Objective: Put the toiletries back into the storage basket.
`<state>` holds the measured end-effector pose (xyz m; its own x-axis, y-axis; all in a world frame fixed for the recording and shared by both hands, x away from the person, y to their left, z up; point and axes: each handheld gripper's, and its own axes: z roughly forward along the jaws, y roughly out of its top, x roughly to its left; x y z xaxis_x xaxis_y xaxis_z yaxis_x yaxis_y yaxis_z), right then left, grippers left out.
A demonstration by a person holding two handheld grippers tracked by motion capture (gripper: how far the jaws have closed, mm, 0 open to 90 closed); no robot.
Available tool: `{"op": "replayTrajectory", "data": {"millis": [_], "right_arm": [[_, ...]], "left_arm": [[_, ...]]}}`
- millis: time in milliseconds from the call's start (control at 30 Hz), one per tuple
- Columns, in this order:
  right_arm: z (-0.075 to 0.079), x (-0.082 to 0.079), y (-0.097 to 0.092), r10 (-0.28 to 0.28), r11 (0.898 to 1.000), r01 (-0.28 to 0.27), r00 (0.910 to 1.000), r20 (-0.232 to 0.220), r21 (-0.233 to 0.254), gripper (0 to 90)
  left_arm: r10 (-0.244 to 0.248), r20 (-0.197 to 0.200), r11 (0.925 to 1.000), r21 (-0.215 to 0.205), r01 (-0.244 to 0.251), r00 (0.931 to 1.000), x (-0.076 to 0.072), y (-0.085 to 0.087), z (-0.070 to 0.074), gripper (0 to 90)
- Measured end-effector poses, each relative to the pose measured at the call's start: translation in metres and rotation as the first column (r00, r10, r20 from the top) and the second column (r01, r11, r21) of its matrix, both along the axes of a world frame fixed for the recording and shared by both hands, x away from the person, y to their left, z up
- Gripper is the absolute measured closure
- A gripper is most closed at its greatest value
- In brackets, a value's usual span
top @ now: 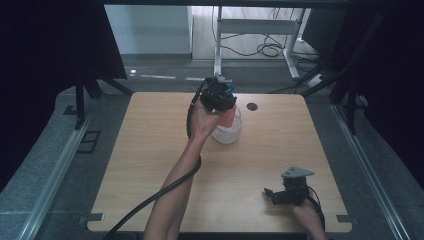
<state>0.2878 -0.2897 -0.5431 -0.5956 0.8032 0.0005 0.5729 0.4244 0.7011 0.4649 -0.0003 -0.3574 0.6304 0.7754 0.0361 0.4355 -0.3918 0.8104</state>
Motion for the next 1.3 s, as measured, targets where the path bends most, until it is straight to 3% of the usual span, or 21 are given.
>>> {"op": "replayTrajectory", "data": {"millis": [1300], "right_arm": [[0.0,0.0,0.001,0.008,1.0,-0.008,1.0,0.0,-0.003,0.0]], "left_arm": [[0.026,-0.042,0.9994,0.023,-0.025,0.9988,0.009,-0.012,-0.058,52.7]]}}
